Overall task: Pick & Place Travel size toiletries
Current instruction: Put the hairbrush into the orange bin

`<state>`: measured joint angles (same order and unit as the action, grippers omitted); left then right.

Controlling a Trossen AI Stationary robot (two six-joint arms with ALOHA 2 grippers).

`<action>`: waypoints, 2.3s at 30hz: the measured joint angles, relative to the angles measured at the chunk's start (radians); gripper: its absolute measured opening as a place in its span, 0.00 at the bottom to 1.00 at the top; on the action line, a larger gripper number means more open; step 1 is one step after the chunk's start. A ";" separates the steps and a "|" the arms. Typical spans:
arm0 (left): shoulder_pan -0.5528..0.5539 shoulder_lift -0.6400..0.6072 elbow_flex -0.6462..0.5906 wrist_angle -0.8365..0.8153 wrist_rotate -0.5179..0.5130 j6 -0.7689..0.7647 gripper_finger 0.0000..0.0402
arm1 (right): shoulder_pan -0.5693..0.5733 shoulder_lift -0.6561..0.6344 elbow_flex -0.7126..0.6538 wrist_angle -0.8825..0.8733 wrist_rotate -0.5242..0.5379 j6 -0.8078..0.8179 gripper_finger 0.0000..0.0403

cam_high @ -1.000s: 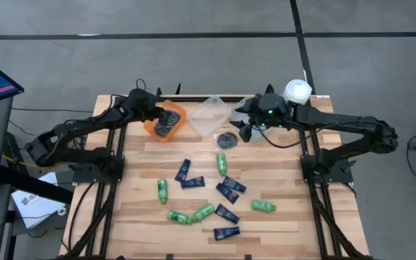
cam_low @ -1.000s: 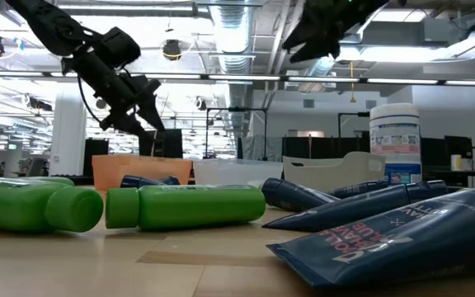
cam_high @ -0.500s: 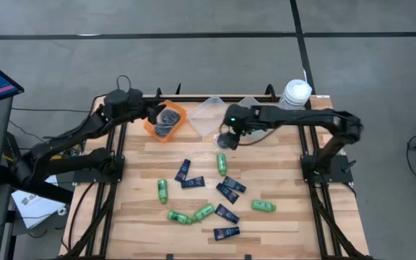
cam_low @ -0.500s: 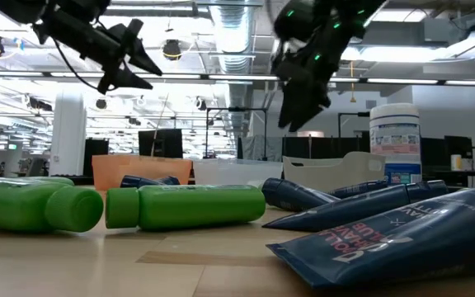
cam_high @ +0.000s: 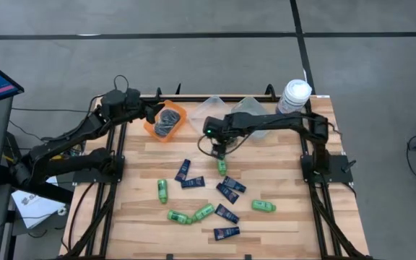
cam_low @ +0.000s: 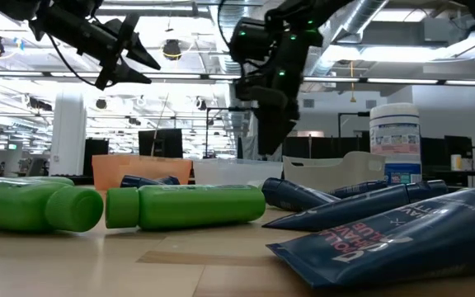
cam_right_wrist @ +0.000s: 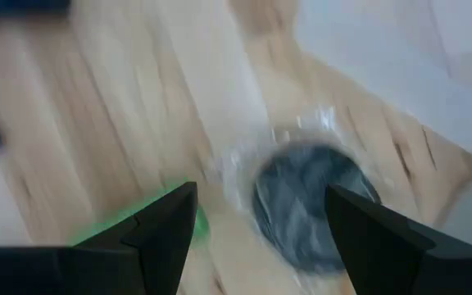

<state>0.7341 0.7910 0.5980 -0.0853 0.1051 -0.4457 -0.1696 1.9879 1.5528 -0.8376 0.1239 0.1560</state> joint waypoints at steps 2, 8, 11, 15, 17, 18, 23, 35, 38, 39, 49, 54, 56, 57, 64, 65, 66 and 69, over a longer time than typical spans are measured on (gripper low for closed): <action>0.000 0.000 0.000 0.000 0.000 -0.007 0.52 | 0.004 0.030 0.030 -0.021 0.000 0.041 0.65; 0.000 0.000 0.000 0.000 0.008 -0.008 0.51 | 0.020 0.122 0.111 -0.079 0.007 0.141 0.65; 0.000 0.000 0.000 0.001 0.010 -0.008 0.51 | 0.020 0.163 0.142 -0.078 0.012 0.187 0.65; 0.000 0.000 0.000 0.001 0.013 -0.008 0.51 | 0.019 0.211 0.176 -0.109 0.037 0.212 0.65; 0.000 0.000 0.000 0.001 0.015 -0.008 0.51 | 0.016 0.233 0.187 -0.138 0.053 0.215 0.65; 0.000 0.000 0.000 0.001 0.016 -0.008 0.51 | 0.016 0.245 0.194 -0.164 0.060 0.215 0.65; 0.000 0.000 0.000 0.001 0.016 -0.008 0.51 | 0.017 0.280 0.202 -0.182 0.063 0.212 0.64; 0.000 0.001 0.000 0.001 0.016 -0.006 0.51 | 0.018 0.288 0.217 -0.243 0.075 0.184 0.18; 0.000 0.001 0.000 0.001 0.016 -0.007 0.51 | 0.020 0.291 0.241 -0.262 0.055 0.154 0.05; 0.000 0.001 0.000 0.001 0.016 -0.007 0.51 | 0.020 0.293 0.250 -0.265 0.050 0.142 0.03; 0.000 0.001 0.000 0.001 0.047 -0.005 0.51 | 0.024 0.277 0.468 -0.419 0.034 0.042 0.01; -0.001 0.001 0.000 0.001 0.185 0.070 0.51 | 0.024 0.221 0.568 -0.398 -0.086 -0.005 0.00; -0.002 0.001 0.000 0.002 0.252 0.111 0.51 | 0.021 0.179 0.588 -0.378 -0.140 -0.010 0.00; -0.007 0.001 0.000 0.004 0.287 0.135 0.51 | 0.017 0.162 0.593 -0.379 -0.162 -0.010 0.00; -0.086 0.005 0.000 0.031 0.374 0.346 0.51 | 0.000 0.057 0.597 -0.329 -0.281 -0.028 0.00; -0.108 0.012 0.001 0.051 0.373 0.397 0.52 | -0.001 0.048 0.597 -0.319 -0.302 -0.031 0.00; -0.133 0.017 0.001 0.064 0.373 0.447 0.53 | -0.001 0.042 0.597 -0.311 -0.320 -0.033 0.00; -0.201 0.044 0.002 0.138 0.371 0.561 0.58 | -0.001 0.034 0.597 -0.296 -0.362 -0.033 0.00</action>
<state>0.5331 0.8348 0.6004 0.0528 0.4764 0.1149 -0.1706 2.0219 2.1494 -1.1332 -0.2380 0.1227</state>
